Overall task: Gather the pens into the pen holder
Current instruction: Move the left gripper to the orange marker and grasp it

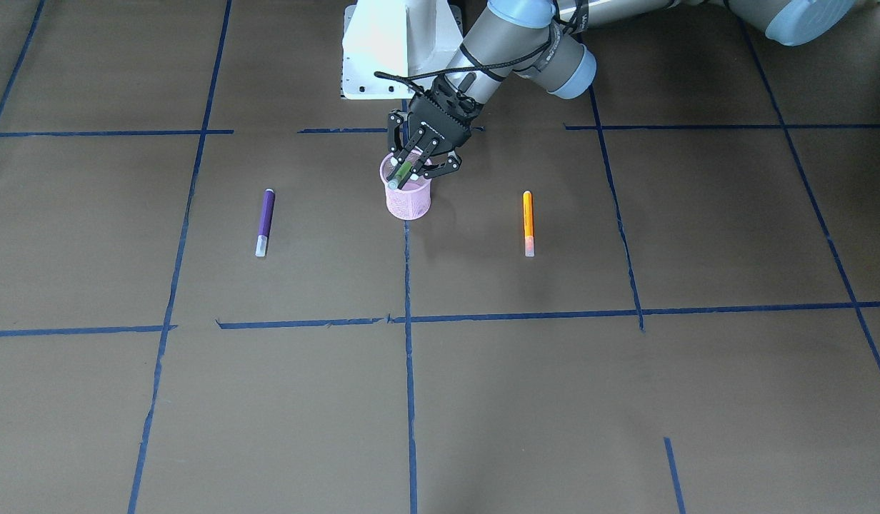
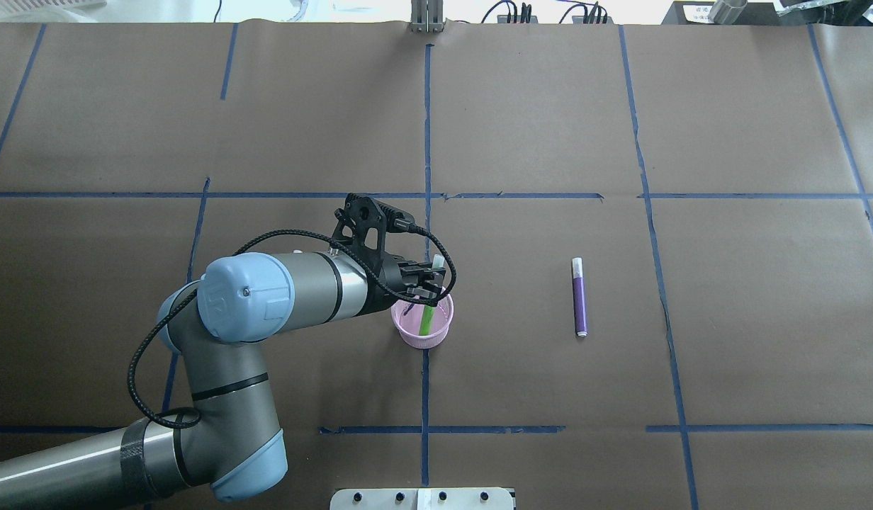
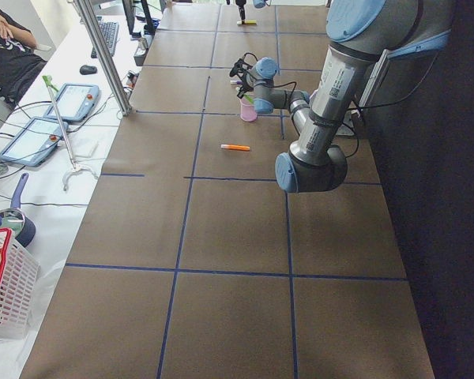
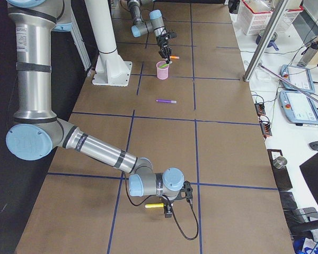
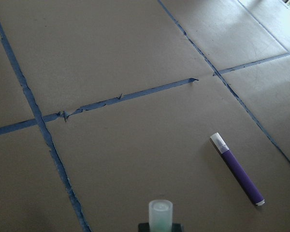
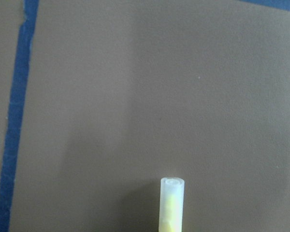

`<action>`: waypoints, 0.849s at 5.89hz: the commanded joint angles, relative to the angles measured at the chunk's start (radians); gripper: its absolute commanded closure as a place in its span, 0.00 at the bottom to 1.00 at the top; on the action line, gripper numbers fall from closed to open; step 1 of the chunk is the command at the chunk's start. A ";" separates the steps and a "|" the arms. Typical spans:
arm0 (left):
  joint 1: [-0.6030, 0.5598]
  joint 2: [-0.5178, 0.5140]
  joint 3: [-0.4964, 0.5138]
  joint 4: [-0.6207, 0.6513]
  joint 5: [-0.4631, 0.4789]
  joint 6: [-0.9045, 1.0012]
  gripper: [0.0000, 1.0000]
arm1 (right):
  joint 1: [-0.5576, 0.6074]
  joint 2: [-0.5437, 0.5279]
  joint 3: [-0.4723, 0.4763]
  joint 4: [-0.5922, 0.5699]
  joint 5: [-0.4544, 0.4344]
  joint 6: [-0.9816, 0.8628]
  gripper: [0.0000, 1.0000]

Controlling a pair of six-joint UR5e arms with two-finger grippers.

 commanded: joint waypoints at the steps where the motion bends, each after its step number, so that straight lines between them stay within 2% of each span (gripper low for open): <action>1: 0.001 -0.001 0.003 0.003 0.000 0.000 0.54 | 0.000 0.000 0.000 0.000 0.000 0.000 0.00; 2: 0.001 -0.007 0.001 0.003 0.034 0.002 0.01 | 0.000 0.000 0.000 0.000 0.000 0.000 0.00; 5: -0.025 -0.016 -0.022 0.016 0.042 -0.001 0.00 | 0.000 0.000 -0.001 0.000 0.000 0.000 0.00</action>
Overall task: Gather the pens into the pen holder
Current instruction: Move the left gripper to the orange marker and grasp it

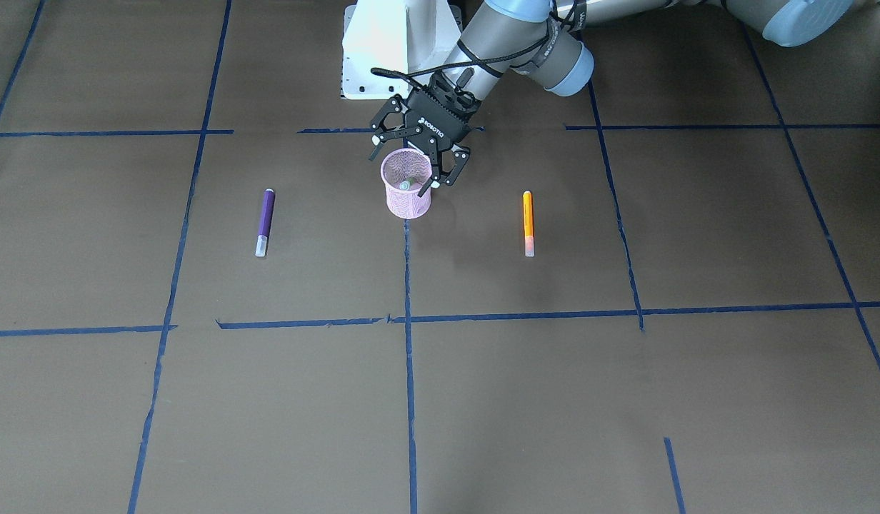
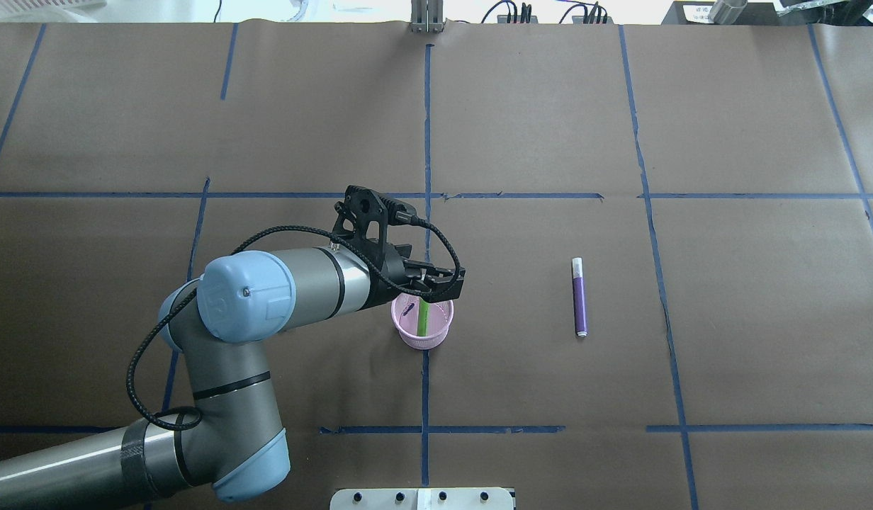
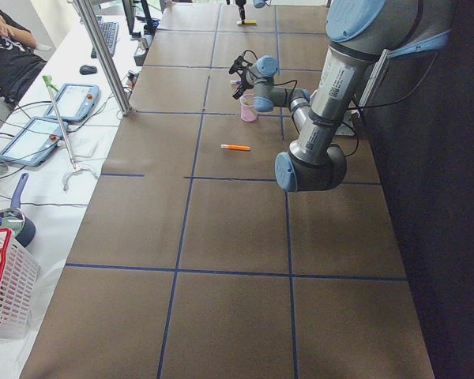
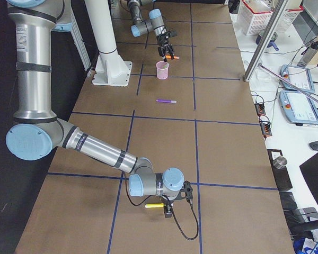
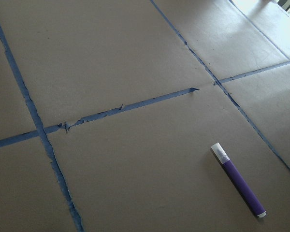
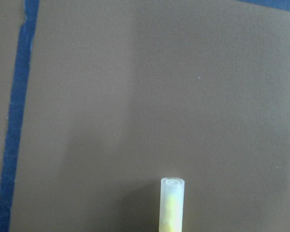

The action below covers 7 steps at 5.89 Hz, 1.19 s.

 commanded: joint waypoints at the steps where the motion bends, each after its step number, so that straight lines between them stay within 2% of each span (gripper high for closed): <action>1: -0.061 -0.005 -0.008 0.076 -0.014 -0.001 0.00 | 0.000 0.000 -0.003 -0.001 -0.001 0.000 0.00; 2: -0.103 -0.014 -0.028 0.198 -0.058 -0.001 0.00 | 0.000 0.000 -0.003 -0.001 -0.002 0.000 0.00; 5: -0.287 -0.011 -0.046 0.436 -0.427 0.001 0.00 | 0.000 0.000 -0.007 -0.003 0.002 0.002 0.02; 6: -0.301 -0.012 -0.048 0.504 -0.480 0.023 0.00 | 0.000 0.000 -0.009 -0.005 0.000 0.003 0.17; 7: -0.307 -0.011 -0.048 0.522 -0.484 0.039 0.00 | 0.000 0.000 -0.010 -0.006 -0.001 0.003 0.31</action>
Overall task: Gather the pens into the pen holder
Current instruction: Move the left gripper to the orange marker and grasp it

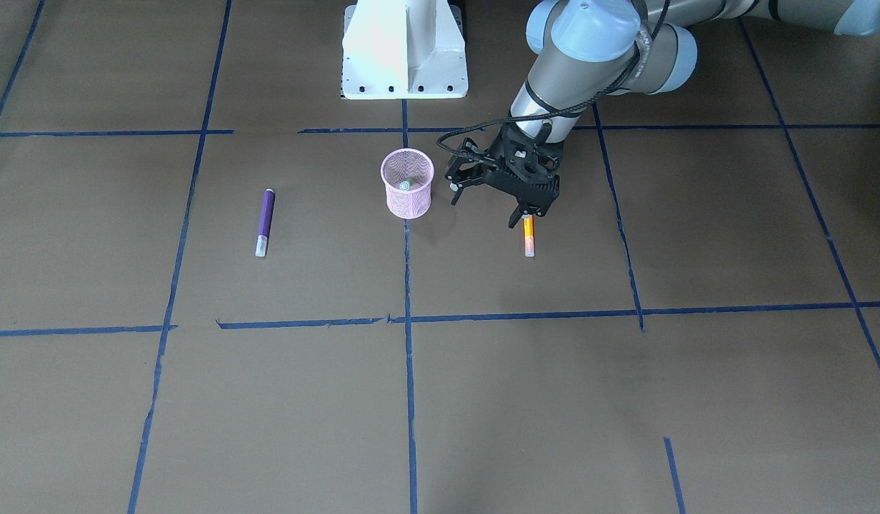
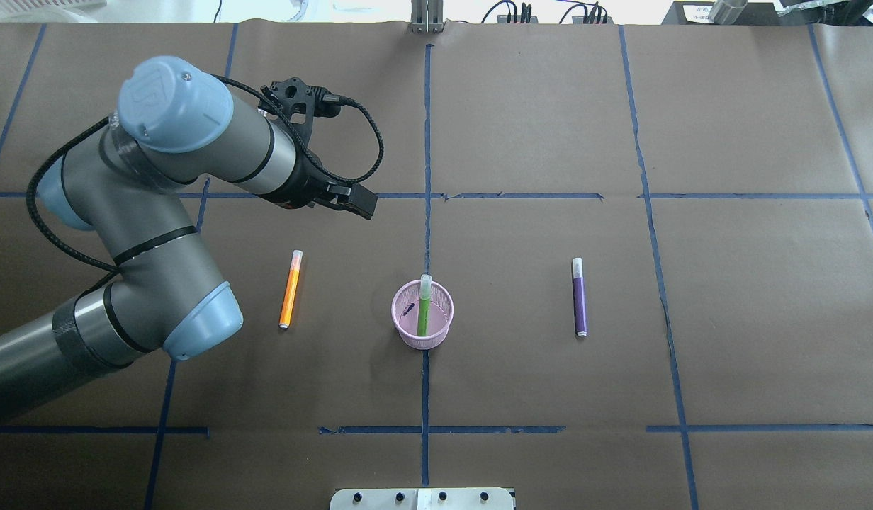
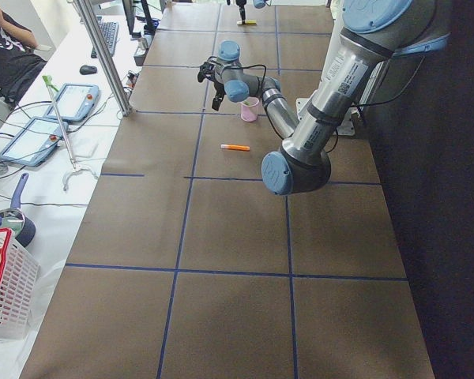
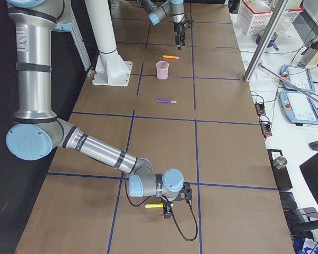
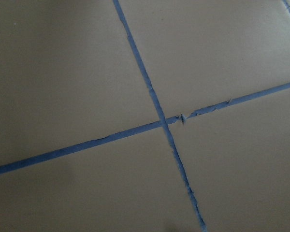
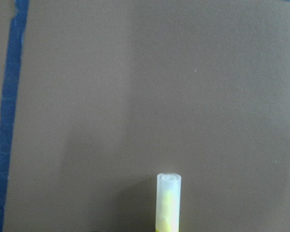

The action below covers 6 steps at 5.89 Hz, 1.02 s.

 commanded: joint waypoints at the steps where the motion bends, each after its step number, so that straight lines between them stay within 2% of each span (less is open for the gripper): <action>1: -0.013 0.001 -0.004 0.064 -0.026 0.016 0.00 | 0.000 -0.001 -0.003 -0.003 -0.001 0.000 0.38; 4: -0.053 0.007 -0.005 0.075 -0.082 0.022 0.00 | -0.005 -0.003 -0.005 -0.005 -0.001 0.000 0.86; 5: -0.067 0.021 -0.004 0.089 -0.107 0.044 0.00 | -0.006 -0.001 -0.002 -0.008 -0.001 0.002 0.93; 6: -0.082 0.022 -0.005 0.200 -0.137 0.144 0.00 | -0.008 0.014 0.014 0.006 0.000 0.055 0.95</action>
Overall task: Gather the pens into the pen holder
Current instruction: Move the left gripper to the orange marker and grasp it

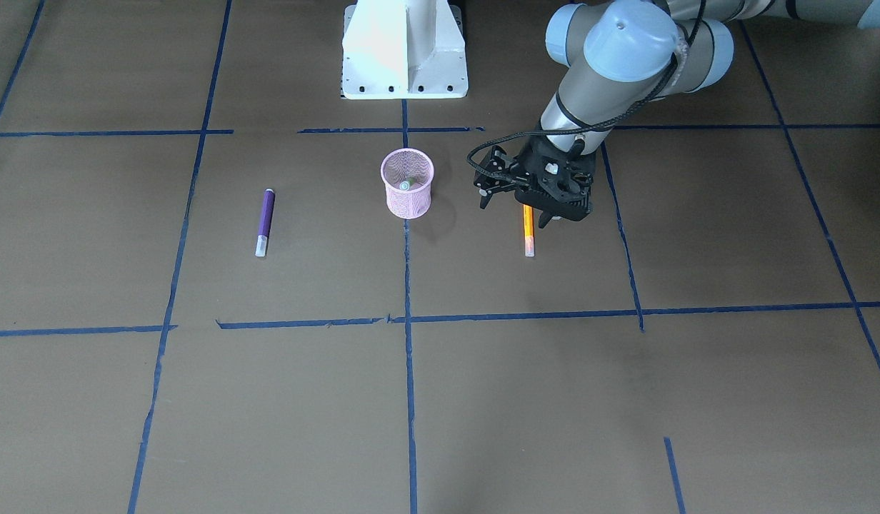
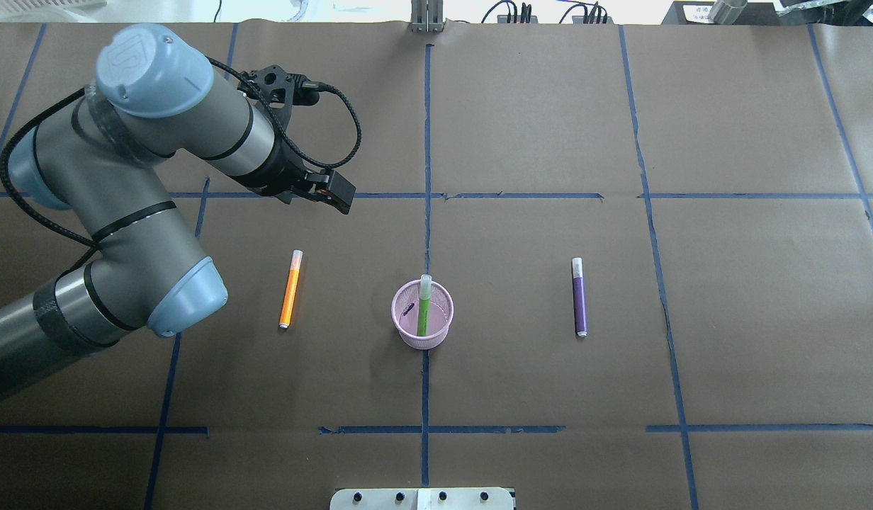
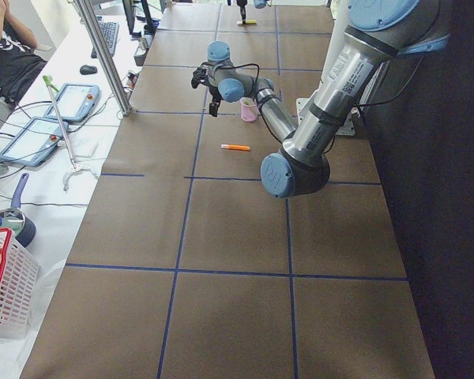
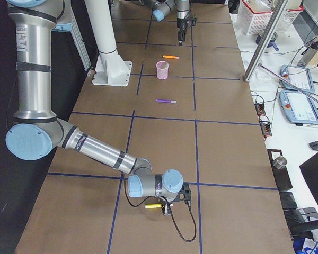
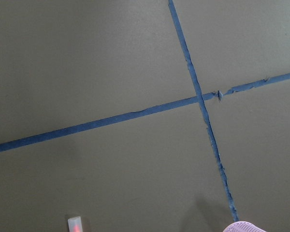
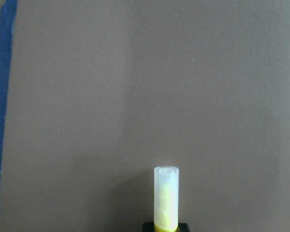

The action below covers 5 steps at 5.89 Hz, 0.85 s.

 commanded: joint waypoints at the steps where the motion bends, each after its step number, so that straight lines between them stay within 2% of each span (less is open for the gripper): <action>1: -0.012 0.012 0.004 0.137 -0.027 0.105 0.00 | -0.001 0.023 0.072 0.008 0.001 0.050 0.96; 3: 0.046 0.026 0.024 0.175 -0.015 0.108 0.00 | -0.003 0.024 0.262 0.008 0.004 0.137 0.97; 5: 0.092 0.020 0.068 0.169 0.032 0.099 0.00 | -0.122 0.025 0.508 0.009 -0.002 0.355 0.99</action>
